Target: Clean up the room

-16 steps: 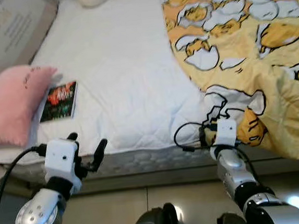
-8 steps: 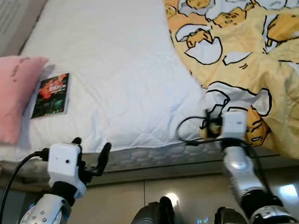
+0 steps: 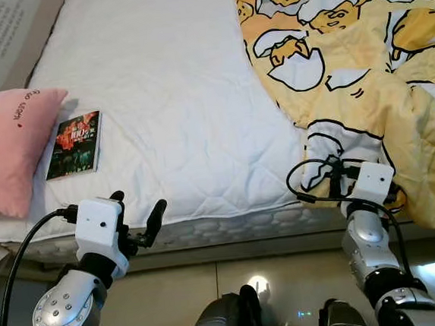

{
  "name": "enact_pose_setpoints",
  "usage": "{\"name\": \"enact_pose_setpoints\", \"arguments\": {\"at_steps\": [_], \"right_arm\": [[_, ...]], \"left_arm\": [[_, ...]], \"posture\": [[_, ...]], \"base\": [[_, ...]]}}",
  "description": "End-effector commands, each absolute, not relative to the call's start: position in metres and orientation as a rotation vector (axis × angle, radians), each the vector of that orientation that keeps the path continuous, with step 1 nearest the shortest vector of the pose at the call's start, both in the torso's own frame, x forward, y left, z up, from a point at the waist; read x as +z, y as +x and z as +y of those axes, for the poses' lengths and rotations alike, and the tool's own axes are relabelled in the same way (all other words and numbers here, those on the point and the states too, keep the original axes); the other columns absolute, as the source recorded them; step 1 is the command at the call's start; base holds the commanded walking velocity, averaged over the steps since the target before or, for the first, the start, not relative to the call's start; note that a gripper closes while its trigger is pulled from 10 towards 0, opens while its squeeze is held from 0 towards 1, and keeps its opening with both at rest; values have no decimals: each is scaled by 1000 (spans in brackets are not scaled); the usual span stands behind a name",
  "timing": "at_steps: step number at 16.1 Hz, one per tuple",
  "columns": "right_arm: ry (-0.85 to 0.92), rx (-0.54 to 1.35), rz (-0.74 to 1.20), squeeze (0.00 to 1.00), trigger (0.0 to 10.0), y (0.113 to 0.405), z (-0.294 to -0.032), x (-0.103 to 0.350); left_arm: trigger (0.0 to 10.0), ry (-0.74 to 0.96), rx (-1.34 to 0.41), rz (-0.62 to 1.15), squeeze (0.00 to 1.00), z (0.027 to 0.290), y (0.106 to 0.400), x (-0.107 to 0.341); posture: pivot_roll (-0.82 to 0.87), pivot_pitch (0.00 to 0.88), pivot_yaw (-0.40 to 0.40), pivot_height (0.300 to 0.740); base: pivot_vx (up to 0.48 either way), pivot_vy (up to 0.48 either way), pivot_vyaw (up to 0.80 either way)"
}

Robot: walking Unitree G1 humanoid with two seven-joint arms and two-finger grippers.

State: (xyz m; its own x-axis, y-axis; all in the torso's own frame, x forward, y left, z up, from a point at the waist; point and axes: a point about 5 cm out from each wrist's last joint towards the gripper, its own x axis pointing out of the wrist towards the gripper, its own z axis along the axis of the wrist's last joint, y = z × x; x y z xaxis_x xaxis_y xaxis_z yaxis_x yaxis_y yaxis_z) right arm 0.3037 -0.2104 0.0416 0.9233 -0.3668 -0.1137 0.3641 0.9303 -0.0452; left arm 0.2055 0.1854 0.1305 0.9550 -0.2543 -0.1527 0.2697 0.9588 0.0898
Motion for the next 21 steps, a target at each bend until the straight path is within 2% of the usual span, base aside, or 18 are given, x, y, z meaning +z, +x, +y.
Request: {"name": "enact_pose_setpoints", "arguments": {"at_steps": [1,4,6,9,12,15,16,18,21], "right_arm": [[-41,-300,95,0,10000,302,-191,41],[-61,-183,-13,0,10000,293,-167,53],[-54,-153,-69,0,10000,278,-159,63],[-68,-196,-104,0,10000,250,-166,77],[-80,-285,33,0,10000,232,-186,51],[45,-341,217,0,10000,241,-190,22],[55,-341,237,0,10000,243,-190,20],[29,-350,282,0,10000,256,-189,8],[10,-385,257,0,10000,270,-195,14]], "left_arm": [[10000,125,-253,179,0,192,204,125],[10000,106,-278,167,0,185,206,122],[10000,112,-365,183,0,176,202,117],[10000,119,-382,186,0,173,199,112],[10000,108,-372,178,0,173,204,110],[10000,131,-445,170,0,165,205,112],[10000,132,-473,172,0,164,204,112],[10000,130,-645,184,0,149,198,113],[10000,46,-776,186,0,134,191,122]], "posture": [[110,221,276,740],[80,223,258,740],[67,223,248,740],[39,211,222,740],[25,198,225,740],[51,201,250,740],[58,203,253,740],[96,214,274,740],[104,223,300,740]], "base": [[0,0,0],[0,0,0],[0,0,0],[0,0,0],[0,0,0],[0,0,0],[0,0,0],[0,0,0],[0,0,0]]}}
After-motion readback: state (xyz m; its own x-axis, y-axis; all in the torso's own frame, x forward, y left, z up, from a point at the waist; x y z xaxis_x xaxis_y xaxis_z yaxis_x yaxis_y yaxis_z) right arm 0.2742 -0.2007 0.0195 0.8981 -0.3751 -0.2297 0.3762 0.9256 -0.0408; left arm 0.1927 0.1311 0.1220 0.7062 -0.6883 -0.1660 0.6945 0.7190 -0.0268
